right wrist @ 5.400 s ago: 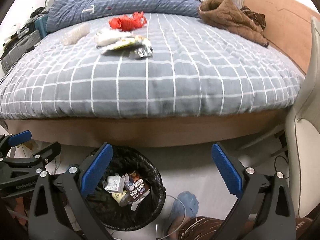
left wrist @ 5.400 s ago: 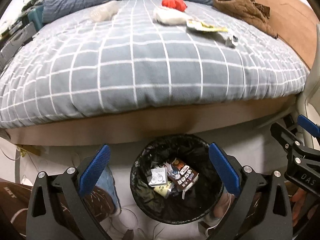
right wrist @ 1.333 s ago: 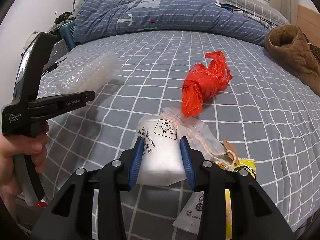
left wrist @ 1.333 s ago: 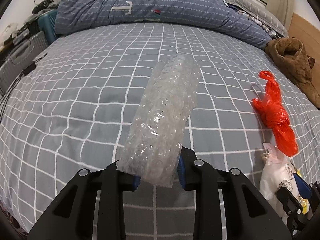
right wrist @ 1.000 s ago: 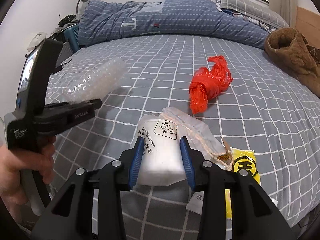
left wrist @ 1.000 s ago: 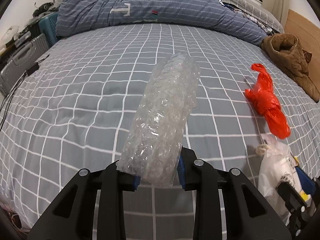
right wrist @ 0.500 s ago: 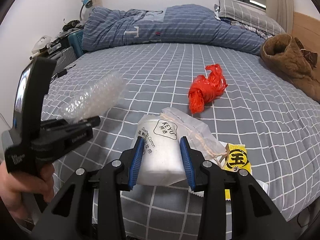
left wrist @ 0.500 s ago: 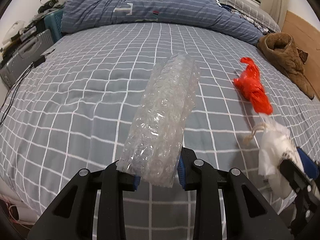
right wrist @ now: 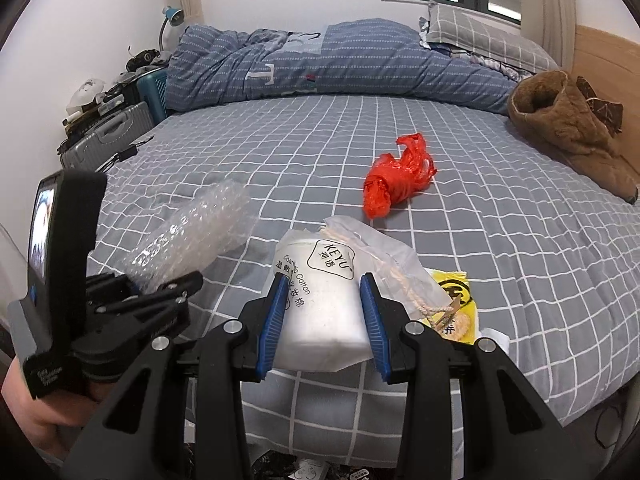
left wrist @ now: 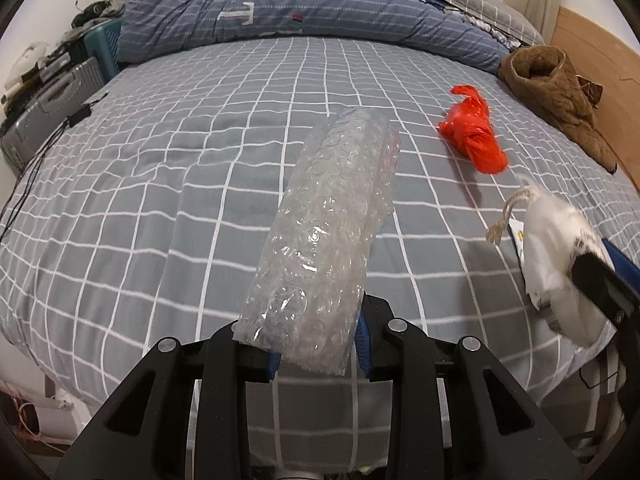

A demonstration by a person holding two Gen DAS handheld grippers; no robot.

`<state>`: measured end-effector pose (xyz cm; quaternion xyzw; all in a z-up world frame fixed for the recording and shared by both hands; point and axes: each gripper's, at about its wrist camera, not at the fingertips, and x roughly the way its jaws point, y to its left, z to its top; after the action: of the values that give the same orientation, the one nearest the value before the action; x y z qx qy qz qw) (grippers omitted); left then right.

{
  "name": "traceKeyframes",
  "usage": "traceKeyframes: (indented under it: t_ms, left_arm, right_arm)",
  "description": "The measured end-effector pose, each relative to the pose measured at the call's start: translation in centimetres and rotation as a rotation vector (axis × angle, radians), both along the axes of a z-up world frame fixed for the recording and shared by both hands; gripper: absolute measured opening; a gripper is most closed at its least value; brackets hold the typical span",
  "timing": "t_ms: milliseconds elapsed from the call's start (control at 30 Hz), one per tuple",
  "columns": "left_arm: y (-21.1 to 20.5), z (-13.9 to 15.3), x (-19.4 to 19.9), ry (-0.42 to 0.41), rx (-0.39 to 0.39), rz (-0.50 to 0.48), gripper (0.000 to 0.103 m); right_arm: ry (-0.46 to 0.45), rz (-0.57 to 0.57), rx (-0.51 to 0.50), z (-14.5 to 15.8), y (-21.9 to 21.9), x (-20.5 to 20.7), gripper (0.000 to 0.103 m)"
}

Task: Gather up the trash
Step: 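Carry the bubble wrap and white mask packet over the trash bin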

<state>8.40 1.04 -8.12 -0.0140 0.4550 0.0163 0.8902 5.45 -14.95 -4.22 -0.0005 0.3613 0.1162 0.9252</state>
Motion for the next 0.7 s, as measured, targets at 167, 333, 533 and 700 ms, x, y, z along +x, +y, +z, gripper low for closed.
traceKeyframes:
  t_ms: [167,333,533,700]
  left_arm:
    - [0.0,0.1,-1.6,0.001,-0.005,0.002,0.028]
    - [0.3,0.3,-3.6,-0.002,-0.023,0.007,0.028]
    - [0.2,0.2,-6.0,0.004,-0.041,0.002,0.028]
    - [0.3,0.3,-7.4,0.001,-0.055,0.009,0.028]
  right_arm:
    - [-0.008,-0.015,0.003,0.4,-0.5,-1.1,0.036]
    - [-0.009,-0.026,0.008,0.5,-0.8,-2.3,0.036]
    - [-0.007,-0.030,0.002,0.4,-1.0,-3.9,0.036]
    - [0.000,-0.036,-0.008,0.2,-1.3,-5.1,0.036]
